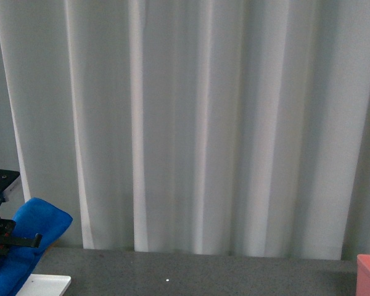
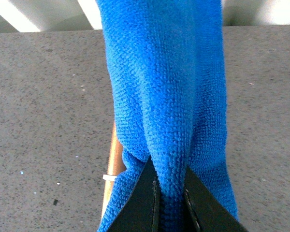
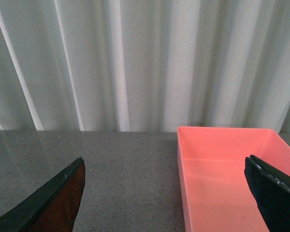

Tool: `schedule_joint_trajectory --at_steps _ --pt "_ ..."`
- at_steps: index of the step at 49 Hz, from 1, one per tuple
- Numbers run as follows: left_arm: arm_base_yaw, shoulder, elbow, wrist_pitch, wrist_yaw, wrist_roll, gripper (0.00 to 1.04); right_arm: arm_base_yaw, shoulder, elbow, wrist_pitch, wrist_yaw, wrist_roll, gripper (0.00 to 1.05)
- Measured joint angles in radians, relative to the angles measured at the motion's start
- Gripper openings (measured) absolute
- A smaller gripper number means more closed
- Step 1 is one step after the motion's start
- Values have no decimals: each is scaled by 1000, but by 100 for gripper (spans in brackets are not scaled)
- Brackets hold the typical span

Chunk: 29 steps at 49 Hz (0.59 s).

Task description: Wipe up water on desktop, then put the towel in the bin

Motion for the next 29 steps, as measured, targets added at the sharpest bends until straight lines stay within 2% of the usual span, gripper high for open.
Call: schedule_joint_trajectory --at_steps 16,29 --pt "-140 -293 -81 64 265 -157 4 0 0 0 0 0 0 98" --pt "-365 -451 -228 205 444 -308 4 0 0 0 0 0 0 98"
